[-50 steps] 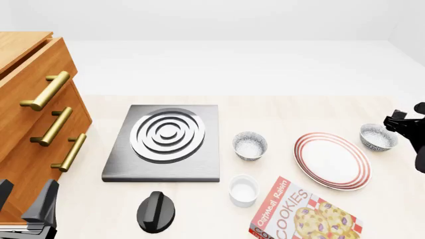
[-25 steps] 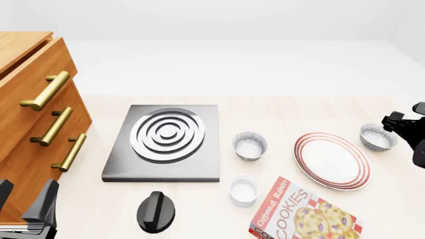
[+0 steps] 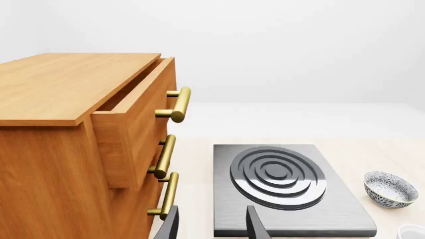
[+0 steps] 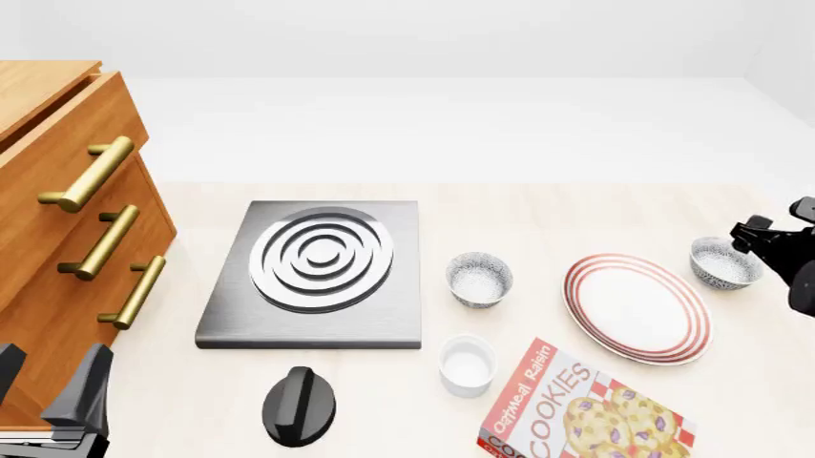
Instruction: Pick the akita bowl next to the plate and place it on the plate.
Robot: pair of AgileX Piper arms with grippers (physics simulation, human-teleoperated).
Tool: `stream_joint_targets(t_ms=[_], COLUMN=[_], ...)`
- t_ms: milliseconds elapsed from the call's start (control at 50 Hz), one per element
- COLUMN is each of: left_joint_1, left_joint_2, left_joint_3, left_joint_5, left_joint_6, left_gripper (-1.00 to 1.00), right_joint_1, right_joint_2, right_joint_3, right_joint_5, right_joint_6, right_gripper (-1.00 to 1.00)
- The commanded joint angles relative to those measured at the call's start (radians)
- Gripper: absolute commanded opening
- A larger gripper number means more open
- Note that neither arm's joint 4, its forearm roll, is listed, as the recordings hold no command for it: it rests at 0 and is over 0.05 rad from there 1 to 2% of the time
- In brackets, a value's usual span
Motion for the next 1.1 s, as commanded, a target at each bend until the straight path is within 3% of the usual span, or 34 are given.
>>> stream_joint_targets(t_ms=[20, 1100], left_joint_1=[0.0, 0.0], left_joint_2=[0.0, 0.0], left_joint_3=[0.0, 0.0], left_joint_5=[0.0, 0.0], left_joint_6=[0.0, 0.0], left_gripper=[1.0, 1.0], right_joint_1=[-0.004, 0.0], right_joint_2=[0.026, 0.197], right_joint_3=[-0.024, -0.099], right_joint_5=[0.023, 0.074], right_joint_6=[0.027, 0.113], right_gripper=[1.0, 1.0])
